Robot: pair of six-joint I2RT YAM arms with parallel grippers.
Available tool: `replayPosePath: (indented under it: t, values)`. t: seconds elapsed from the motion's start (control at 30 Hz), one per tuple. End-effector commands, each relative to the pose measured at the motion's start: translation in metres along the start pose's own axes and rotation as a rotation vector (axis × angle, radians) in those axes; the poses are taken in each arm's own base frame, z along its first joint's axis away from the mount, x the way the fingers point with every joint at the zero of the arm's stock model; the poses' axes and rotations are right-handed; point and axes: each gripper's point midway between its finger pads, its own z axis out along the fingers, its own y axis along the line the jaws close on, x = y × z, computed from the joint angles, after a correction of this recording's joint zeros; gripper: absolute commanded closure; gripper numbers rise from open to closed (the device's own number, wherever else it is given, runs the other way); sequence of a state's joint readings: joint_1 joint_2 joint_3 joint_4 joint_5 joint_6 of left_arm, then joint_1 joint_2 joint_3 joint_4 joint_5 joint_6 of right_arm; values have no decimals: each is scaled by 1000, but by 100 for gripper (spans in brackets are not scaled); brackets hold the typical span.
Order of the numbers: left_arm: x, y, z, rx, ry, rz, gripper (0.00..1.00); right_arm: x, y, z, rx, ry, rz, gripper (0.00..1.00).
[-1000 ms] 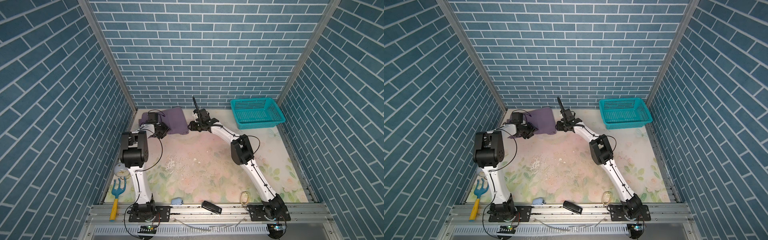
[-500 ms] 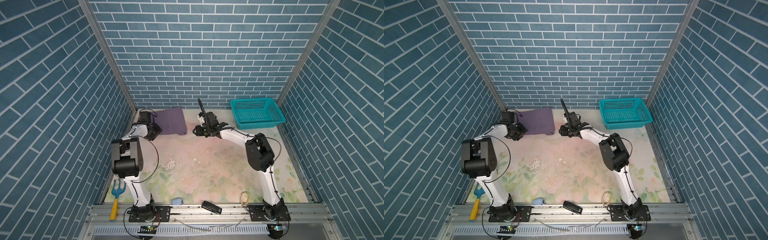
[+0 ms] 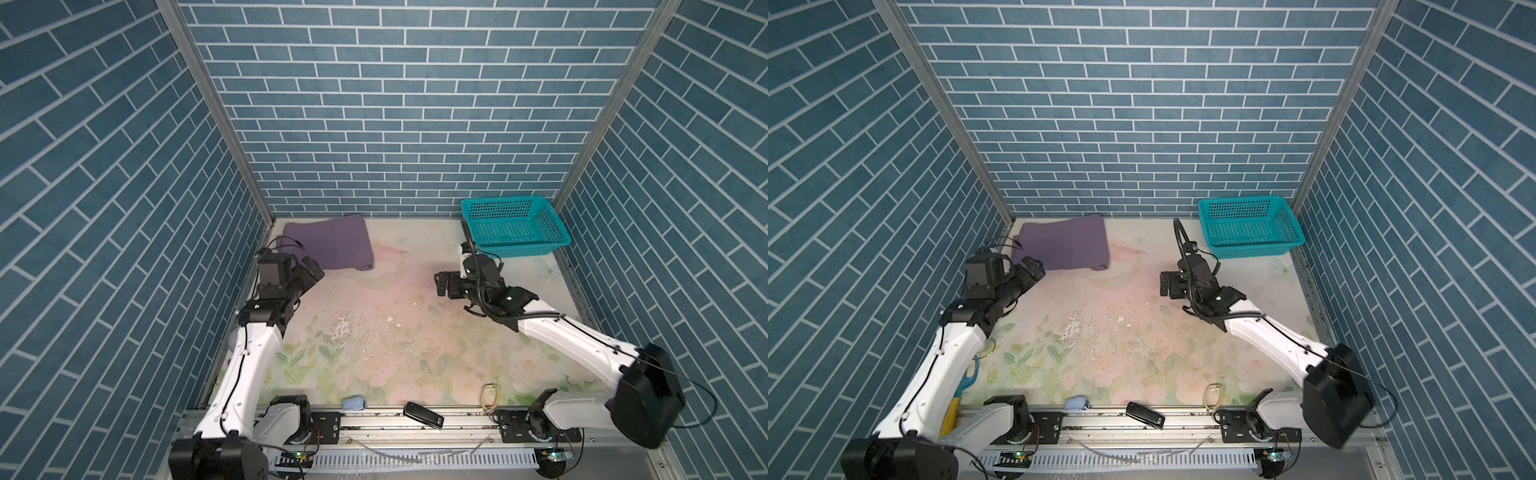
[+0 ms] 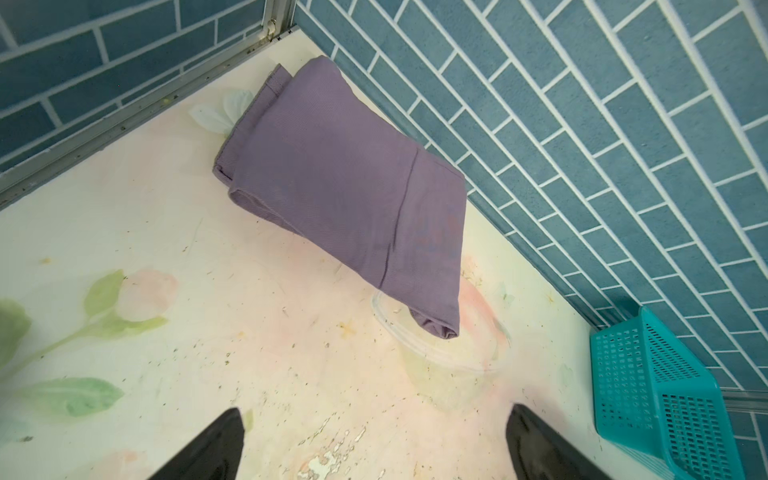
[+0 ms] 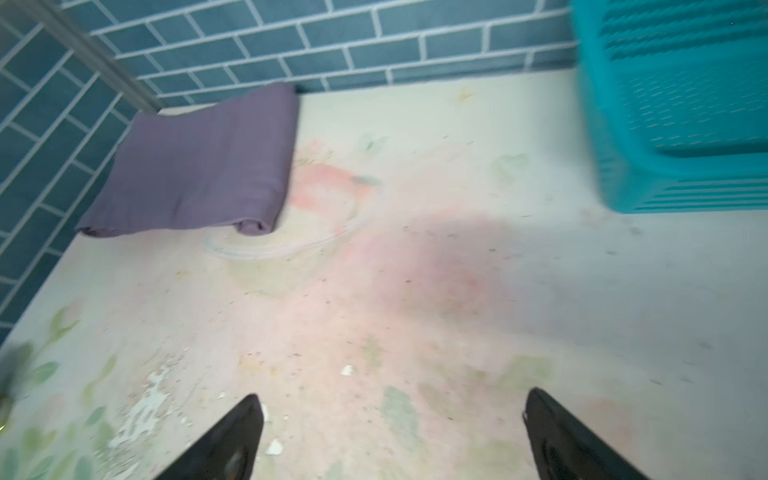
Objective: Fold and stack the trousers
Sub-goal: 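Release the bundle and draw both grippers back toward the robot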
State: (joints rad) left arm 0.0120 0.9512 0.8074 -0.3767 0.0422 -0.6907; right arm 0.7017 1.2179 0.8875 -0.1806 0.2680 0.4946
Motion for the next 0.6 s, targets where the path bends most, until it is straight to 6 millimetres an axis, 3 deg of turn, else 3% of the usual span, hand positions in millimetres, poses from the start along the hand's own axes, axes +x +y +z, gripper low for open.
replayPosePath:
  t: [0.0, 0.13, 0.23, 0.37, 0.4, 0.43, 0.57]
  values:
    - [4, 12, -14, 0, -66, 43, 1, 5, -72, -44, 295, -115, 26, 1]
    - [2, 32, -32, -40, -179, 32, 1, 11, -120, -91, 451, -239, 42, 1]
    - [-6, 34, -25, 14, -311, 45, 1, 18, -151, -111, 575, -318, 0, 1]
    - [3, 25, -7, 113, -372, 219, 1, 36, -174, -105, 666, -345, -142, 1]
    - [2, 24, -6, 94, -375, 286, 1, 41, -178, -99, 688, -357, -169, 6]
    - [-4, 30, -6, 38, -396, 302, 1, 39, -180, -100, 701, -370, -166, 1]
    - [-17, 71, 0, -229, -443, 315, 1, 30, -182, -93, 717, -404, -192, 1]
